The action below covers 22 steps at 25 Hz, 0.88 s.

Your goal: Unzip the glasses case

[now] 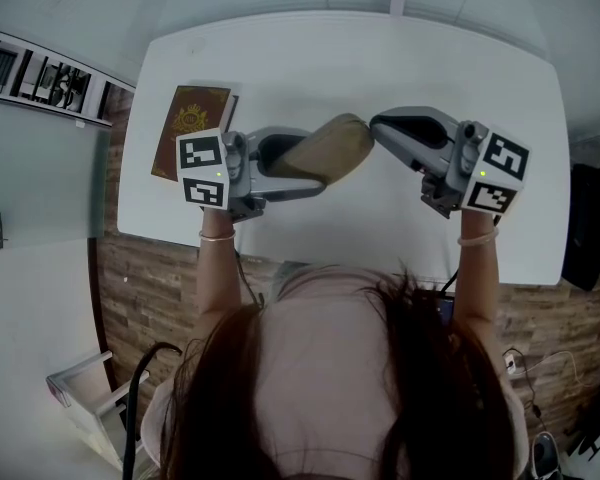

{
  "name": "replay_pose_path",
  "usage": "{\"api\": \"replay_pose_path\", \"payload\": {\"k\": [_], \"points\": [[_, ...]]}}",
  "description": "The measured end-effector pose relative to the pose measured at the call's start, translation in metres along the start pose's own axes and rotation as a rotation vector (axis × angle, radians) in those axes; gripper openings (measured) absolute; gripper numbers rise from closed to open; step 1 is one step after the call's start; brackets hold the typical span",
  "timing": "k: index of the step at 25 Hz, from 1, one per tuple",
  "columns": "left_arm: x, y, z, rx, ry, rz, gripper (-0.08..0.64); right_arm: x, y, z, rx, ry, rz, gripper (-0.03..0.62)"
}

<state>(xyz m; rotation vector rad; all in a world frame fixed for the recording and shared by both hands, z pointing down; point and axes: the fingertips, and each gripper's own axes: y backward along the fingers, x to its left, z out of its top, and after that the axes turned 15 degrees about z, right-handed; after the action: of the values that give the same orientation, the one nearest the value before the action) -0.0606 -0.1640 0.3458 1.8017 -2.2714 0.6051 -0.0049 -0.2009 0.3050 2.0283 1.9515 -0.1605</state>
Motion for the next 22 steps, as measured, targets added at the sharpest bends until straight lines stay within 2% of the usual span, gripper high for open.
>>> {"api": "replay_pose_path", "payload": {"k": [6, 18, 22], "points": [[0.003, 0.003, 0.0, -0.04, 0.03, -0.008, 0.287, -0.002, -0.001, -0.003, 0.001, -0.007, -0.002, 0.004], [0.009, 0.013, 0.006, -0.173, 0.128, -0.047, 0.288, -0.007, 0.002, -0.009, -0.005, -0.033, -0.02, 0.004], [0.011, 0.013, 0.005, -0.182, 0.137, -0.038, 0.288, -0.009, 0.003, -0.012, -0.009, -0.044, -0.031, 0.005]]}}
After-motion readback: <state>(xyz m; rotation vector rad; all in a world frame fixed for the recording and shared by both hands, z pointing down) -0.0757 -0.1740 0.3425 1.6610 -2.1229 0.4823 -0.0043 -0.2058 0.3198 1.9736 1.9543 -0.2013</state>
